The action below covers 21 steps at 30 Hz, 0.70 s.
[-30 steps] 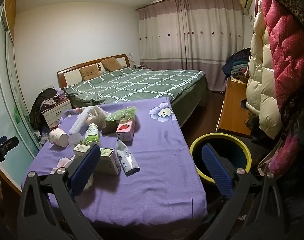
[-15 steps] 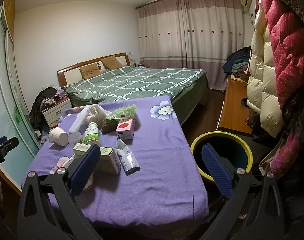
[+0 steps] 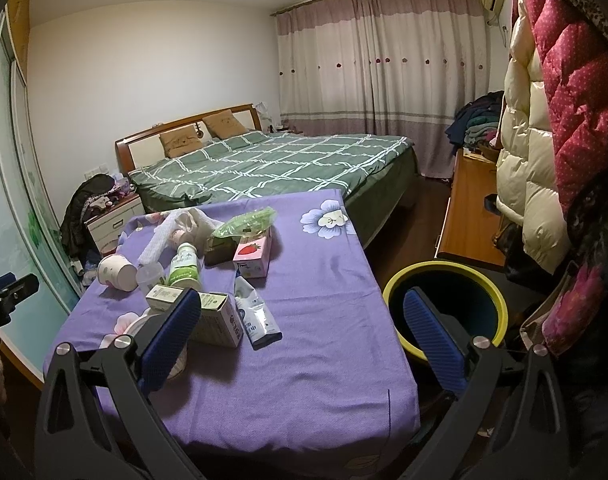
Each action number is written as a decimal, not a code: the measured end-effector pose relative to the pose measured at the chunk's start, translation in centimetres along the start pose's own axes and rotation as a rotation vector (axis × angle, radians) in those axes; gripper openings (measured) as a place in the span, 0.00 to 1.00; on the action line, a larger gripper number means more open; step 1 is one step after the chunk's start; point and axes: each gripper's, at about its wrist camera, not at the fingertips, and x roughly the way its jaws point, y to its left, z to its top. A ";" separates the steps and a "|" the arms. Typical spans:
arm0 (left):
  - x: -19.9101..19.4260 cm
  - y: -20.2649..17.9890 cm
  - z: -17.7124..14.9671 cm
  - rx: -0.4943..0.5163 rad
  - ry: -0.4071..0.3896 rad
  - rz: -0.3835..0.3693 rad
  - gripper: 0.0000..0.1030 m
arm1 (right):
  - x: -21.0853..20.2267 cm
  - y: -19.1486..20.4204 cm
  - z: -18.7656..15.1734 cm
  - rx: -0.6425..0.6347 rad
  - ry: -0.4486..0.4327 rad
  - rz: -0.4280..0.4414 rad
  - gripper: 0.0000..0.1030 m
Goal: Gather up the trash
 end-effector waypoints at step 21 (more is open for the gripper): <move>1.4 -0.3 -0.7 0.005 0.013 -0.002 0.97 | 0.3 0.2 0.1 -0.001 0.016 0.011 0.94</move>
